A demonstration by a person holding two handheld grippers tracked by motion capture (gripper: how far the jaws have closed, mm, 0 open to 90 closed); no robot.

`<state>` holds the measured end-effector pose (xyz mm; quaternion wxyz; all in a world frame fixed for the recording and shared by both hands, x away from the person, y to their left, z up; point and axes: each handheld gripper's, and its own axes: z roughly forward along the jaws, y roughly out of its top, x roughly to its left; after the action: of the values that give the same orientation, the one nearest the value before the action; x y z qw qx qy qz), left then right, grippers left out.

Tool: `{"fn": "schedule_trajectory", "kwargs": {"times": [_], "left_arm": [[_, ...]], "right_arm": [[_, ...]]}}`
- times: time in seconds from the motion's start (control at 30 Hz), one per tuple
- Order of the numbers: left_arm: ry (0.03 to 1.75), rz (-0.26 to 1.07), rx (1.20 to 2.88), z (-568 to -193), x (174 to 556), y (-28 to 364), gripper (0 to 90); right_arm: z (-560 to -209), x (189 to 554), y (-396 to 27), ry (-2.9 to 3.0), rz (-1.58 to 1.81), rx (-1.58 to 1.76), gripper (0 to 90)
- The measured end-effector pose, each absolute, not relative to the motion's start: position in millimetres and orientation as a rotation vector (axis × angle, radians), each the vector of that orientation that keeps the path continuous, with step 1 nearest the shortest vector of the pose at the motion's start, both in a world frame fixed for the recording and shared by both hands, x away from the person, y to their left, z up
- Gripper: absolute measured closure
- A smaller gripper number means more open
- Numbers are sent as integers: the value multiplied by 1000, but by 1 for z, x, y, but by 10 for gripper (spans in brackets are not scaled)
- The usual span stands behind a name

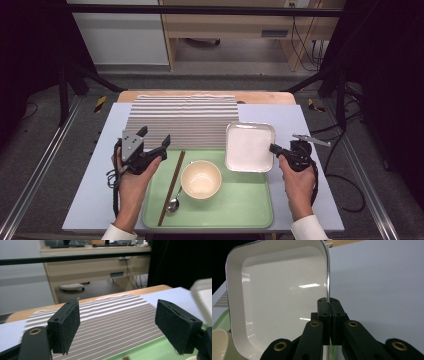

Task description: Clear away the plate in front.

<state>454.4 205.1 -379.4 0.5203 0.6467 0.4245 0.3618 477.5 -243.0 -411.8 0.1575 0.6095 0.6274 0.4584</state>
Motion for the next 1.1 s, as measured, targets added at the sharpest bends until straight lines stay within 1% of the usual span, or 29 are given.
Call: {"fn": "schedule_trajectory", "kwargs": {"times": [0.27, 0.47, 0.63, 0.73, 0.83, 1.1], "left_arm": [[1065, 970, 1571, -386, 446, 243, 170], [1175, 1027, 1521, -395, 434, 286, 153], [1229, 1096, 1545, -411, 426, 312, 137], [1255, 1136, 1541, -415, 423, 324, 137], [1289, 1132, 1524, -418, 419, 334, 137], [1311, 1138, 1501, -421, 412, 341, 141]], "right_arm": [[-416, 471, -248, 1812, 1319, 1771, 888], [-420, 466, -252, 1814, 1322, 1803, 887], [-427, 464, -250, 1838, 1312, 1822, 888], [-431, 463, -248, 1859, 1297, 1832, 887], [-434, 462, -246, 1878, 1275, 1848, 887], [-439, 456, -239, 1922, 1229, 1868, 887]]}}
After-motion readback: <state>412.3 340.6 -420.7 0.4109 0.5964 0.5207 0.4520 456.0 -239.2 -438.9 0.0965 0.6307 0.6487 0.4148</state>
